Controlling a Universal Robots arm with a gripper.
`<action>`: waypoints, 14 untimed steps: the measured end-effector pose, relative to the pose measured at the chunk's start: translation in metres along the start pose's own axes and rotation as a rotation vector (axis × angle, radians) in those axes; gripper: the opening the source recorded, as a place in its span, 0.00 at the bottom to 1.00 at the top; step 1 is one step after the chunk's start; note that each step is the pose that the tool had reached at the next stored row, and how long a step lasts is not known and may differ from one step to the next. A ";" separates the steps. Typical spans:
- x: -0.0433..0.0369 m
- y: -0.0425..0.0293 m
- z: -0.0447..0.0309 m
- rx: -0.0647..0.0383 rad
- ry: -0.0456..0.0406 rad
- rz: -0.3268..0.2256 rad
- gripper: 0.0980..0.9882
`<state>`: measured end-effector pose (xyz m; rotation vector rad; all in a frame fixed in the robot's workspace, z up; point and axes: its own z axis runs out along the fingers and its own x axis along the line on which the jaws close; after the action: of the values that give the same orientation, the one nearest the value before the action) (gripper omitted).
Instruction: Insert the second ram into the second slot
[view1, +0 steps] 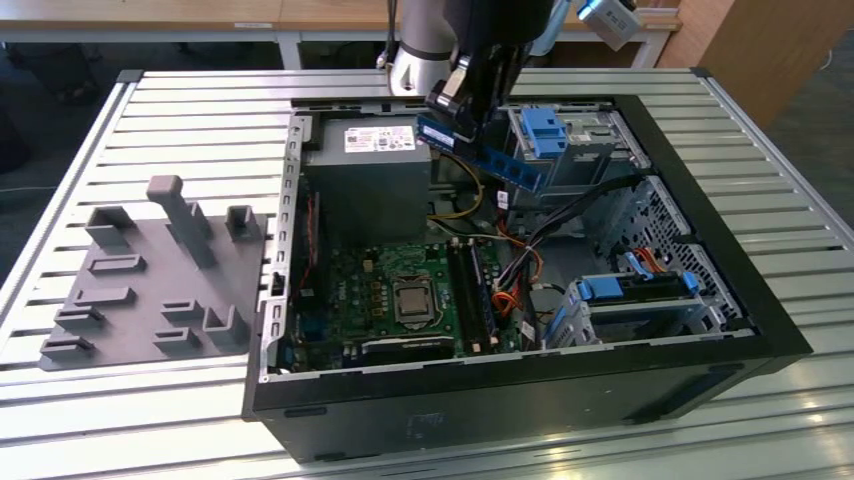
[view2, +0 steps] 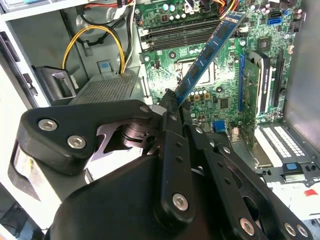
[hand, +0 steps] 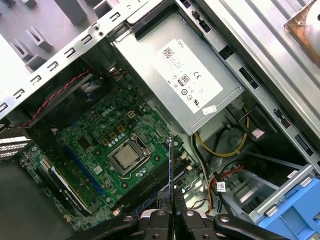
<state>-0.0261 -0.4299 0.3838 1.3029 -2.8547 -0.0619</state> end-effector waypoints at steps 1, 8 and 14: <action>0.0000 0.0000 0.0000 0.000 -0.0002 0.004 0.04; 0.0000 0.0000 0.0001 0.000 -0.0009 0.023 0.04; 0.0000 0.0000 0.0002 0.001 -0.0016 0.042 0.04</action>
<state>-0.0261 -0.4299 0.3836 1.2429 -2.8822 -0.0621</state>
